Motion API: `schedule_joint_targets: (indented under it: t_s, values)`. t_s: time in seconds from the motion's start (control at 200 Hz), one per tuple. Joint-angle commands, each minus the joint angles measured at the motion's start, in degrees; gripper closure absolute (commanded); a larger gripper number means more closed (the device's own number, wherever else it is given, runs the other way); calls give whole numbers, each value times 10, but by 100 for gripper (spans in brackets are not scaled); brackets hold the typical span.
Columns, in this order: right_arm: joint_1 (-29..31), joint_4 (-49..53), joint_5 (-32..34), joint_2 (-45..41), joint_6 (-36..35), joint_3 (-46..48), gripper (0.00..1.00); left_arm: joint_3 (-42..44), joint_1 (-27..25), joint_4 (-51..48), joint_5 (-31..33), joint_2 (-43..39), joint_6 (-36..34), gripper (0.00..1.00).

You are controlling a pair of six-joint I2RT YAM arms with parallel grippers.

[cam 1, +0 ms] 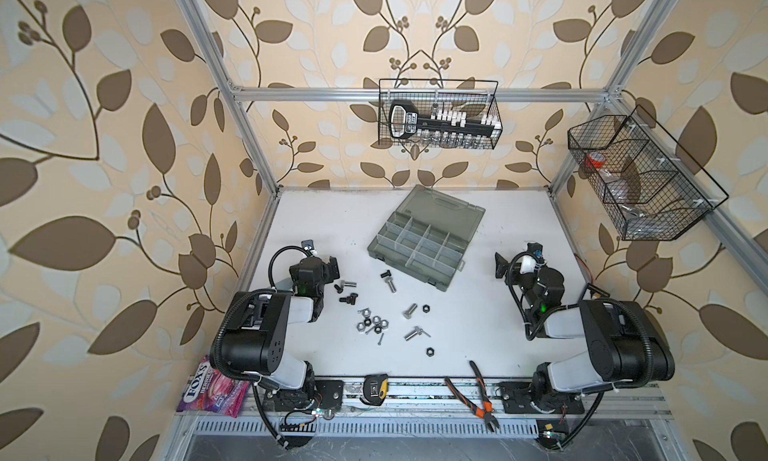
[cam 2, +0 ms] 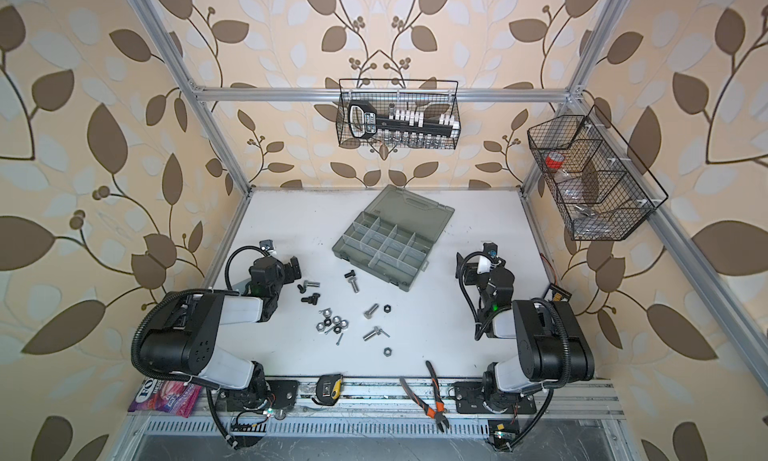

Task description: Sort the screws and nuts into containers

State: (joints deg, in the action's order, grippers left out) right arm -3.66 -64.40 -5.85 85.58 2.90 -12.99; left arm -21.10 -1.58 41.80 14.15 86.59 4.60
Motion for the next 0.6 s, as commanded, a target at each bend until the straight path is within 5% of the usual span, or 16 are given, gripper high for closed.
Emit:
schedule_joint_targets:
  t_s: [0.0,0.595]
  values:
    - [-2,-4,-8,2,-5,-5,0,4,-5,21,16,-15,3,1]
    - [-2,48,-6,-15,-5,-28,0,18,3,20,7,-57,10,1]
